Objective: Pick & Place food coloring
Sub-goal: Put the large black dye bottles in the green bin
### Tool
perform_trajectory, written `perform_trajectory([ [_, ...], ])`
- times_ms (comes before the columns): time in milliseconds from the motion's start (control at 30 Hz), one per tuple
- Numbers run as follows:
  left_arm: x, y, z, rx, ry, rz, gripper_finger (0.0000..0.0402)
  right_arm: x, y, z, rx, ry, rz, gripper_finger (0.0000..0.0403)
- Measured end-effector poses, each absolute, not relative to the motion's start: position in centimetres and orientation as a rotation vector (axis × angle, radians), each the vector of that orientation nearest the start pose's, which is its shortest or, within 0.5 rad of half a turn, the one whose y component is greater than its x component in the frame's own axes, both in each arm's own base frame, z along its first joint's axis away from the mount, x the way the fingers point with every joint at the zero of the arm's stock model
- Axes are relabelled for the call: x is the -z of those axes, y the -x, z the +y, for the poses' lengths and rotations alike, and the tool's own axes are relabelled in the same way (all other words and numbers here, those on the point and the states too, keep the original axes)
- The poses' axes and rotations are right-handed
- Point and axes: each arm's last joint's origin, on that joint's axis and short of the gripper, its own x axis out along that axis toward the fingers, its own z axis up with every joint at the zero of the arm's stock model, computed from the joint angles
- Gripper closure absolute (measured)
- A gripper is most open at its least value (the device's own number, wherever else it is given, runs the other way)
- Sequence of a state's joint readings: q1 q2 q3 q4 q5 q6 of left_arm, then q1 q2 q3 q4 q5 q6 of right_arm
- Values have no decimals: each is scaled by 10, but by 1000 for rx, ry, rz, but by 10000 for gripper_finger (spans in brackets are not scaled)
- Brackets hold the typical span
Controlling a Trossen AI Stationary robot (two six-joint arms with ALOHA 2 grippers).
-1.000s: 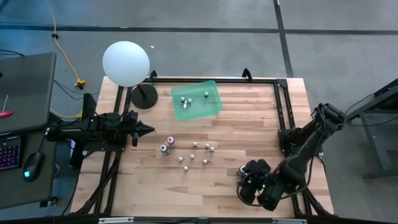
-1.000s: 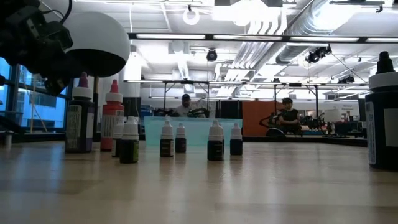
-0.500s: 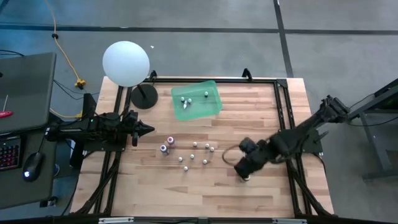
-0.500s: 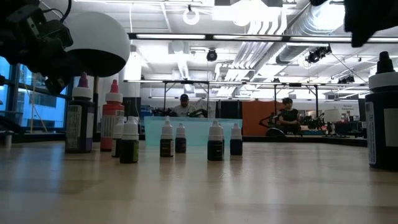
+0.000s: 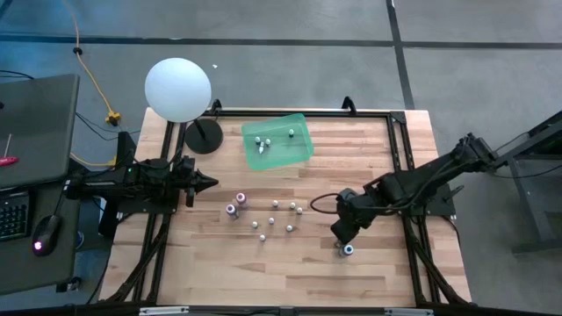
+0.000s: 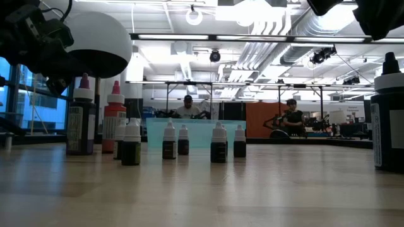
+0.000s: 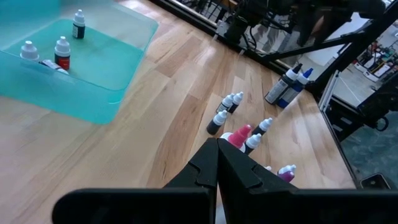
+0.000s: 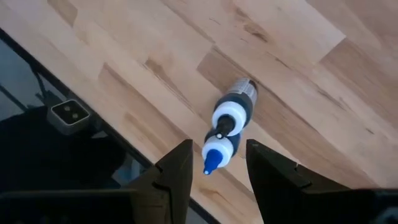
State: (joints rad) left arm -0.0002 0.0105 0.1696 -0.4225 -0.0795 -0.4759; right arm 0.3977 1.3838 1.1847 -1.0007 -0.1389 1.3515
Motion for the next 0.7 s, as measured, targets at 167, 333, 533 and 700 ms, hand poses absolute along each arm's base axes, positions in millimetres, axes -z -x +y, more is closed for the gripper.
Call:
perform_trajectory([
  [167,-178,-82,2,-143,462,247,401,-275,-241,106,451,-966,1295,261],
  [333,-178,-81,2,-142,462,251,401,-261,-250,111,440,-929,1357,228],
  [533,-177,-81,2,-146,461,265,401,-257,-251,113,486,-942,1351,171],
  [700,-177,-81,2,-145,461,265,401,-254,-251,120,511,-964,1340,153],
])
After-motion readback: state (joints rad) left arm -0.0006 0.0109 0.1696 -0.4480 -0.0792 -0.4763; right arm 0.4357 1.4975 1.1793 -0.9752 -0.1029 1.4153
